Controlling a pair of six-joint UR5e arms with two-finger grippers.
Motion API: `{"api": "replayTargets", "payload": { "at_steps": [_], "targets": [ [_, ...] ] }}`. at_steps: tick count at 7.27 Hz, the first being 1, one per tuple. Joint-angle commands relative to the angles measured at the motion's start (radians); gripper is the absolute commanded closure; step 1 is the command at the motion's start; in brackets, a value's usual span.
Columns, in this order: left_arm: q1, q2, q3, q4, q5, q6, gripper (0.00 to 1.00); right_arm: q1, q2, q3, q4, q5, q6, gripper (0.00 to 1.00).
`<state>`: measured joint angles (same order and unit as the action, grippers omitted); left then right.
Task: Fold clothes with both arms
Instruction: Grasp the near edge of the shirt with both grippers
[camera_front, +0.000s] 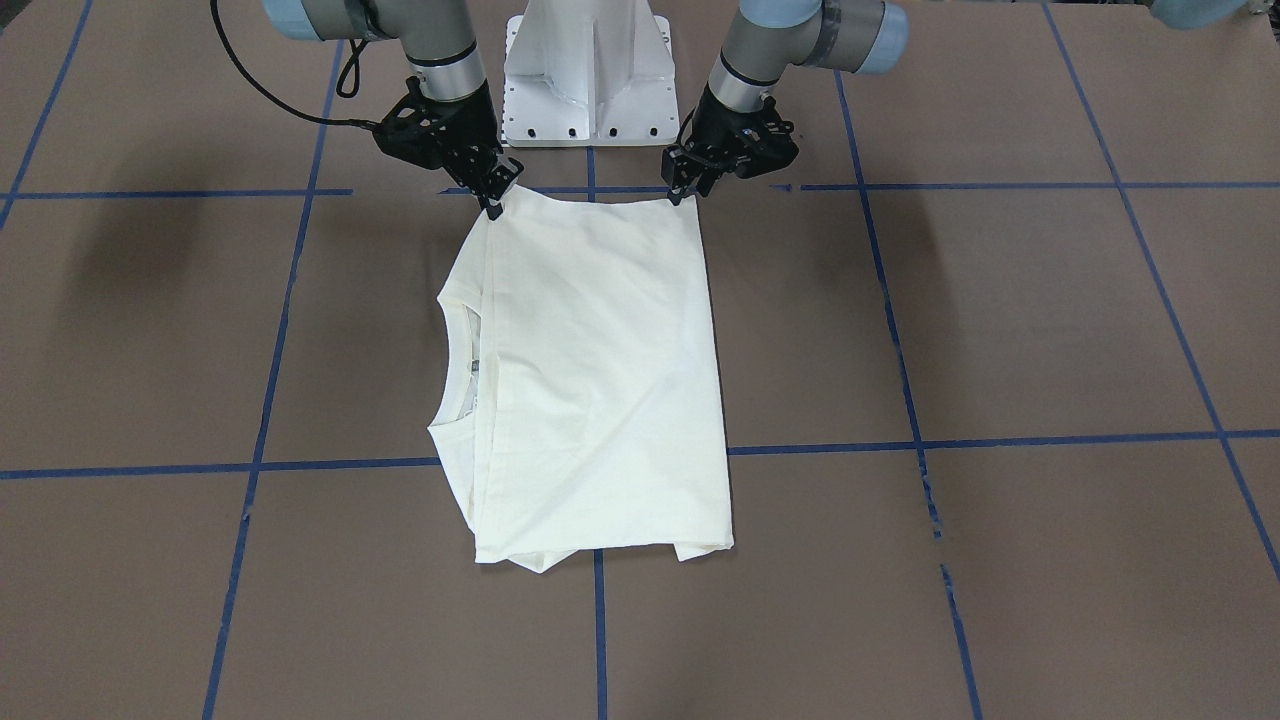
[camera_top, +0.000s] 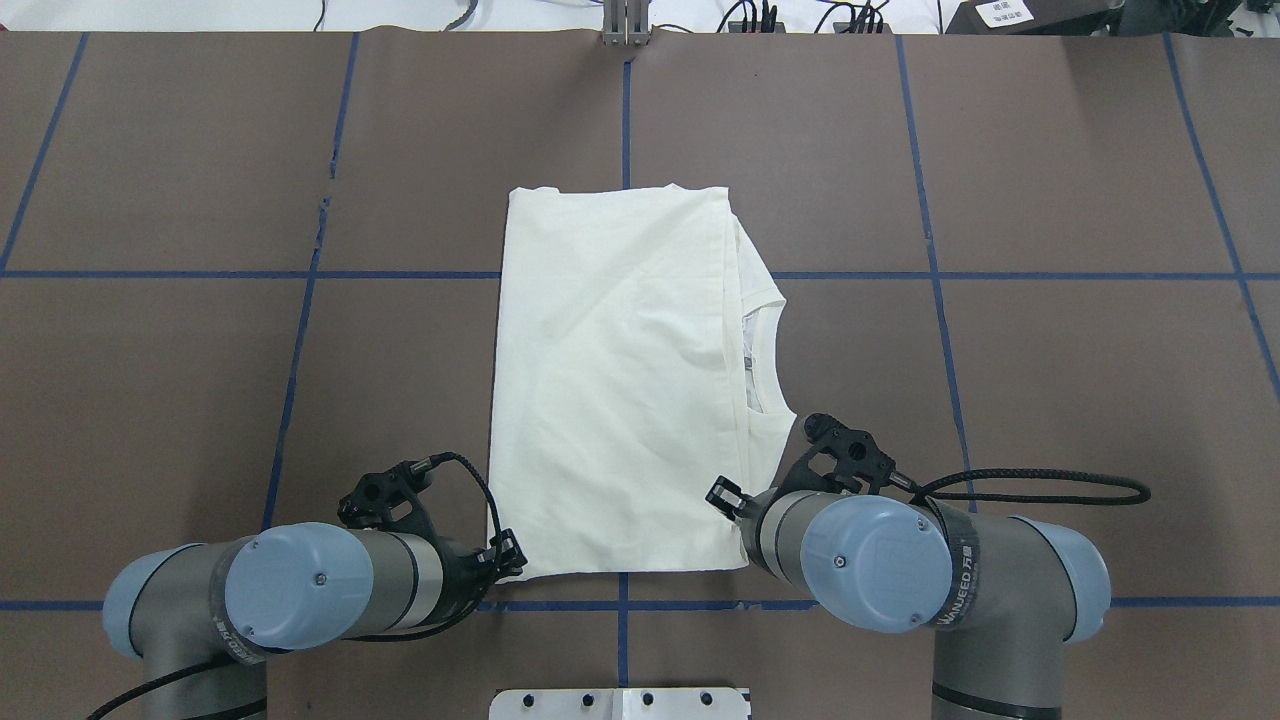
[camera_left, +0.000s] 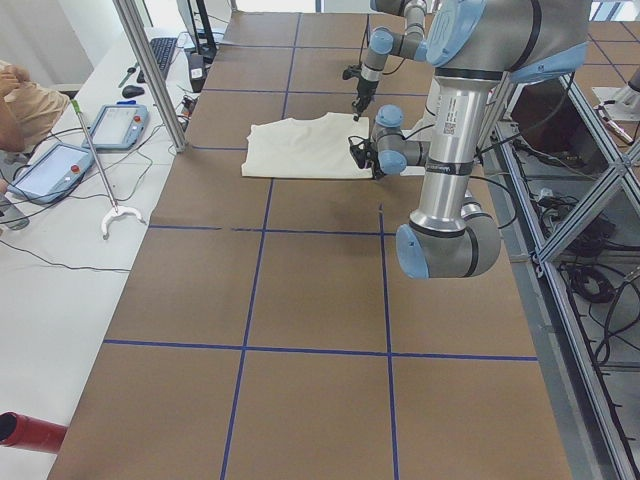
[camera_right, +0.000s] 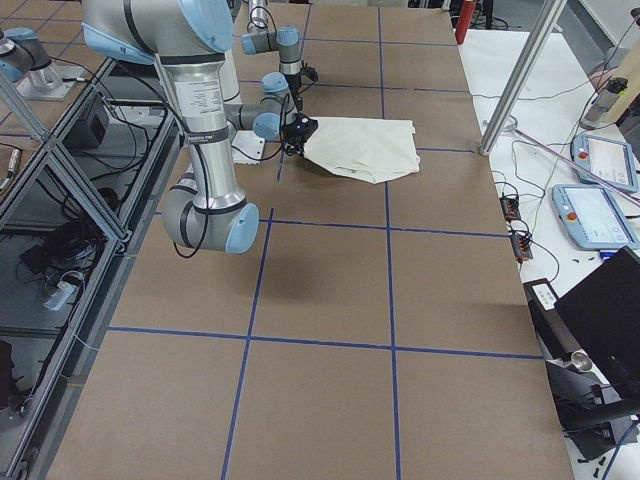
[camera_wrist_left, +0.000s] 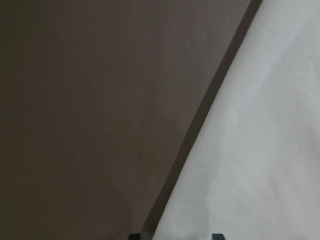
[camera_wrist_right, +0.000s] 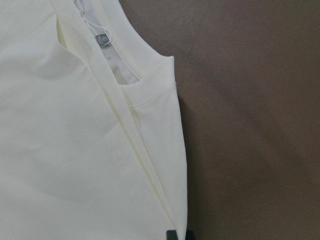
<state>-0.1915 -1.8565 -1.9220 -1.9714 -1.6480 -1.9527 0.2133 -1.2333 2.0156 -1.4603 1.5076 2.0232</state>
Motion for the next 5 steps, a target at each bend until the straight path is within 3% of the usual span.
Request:
{"api": "replayTargets", "payload": {
  "at_steps": [1,2,3,4,5],
  "targets": [
    [0.009,-0.003,0.017,0.0,0.001,0.0,0.45,-0.002,0.0,0.0,0.0,-0.001,0.0,1.0],
    [0.009,-0.003,0.018,0.0,0.001,0.0,0.46,-0.002,0.0,0.0,0.0,-0.001,0.0,1.0],
    [0.009,-0.004,0.021,0.0,0.001,0.0,0.66,-0.003,0.0,0.0,0.0,-0.001,0.0,1.0],
    [0.009,-0.004,0.026,0.0,0.001,0.0,1.0,-0.005,0.0,0.0,0.0,-0.001,0.0,1.0],
    [0.007,-0.004,0.021,0.0,0.001,0.001,1.0,-0.006,0.0,0.0,0.0,-0.003,0.0,1.0]
  ]
}}
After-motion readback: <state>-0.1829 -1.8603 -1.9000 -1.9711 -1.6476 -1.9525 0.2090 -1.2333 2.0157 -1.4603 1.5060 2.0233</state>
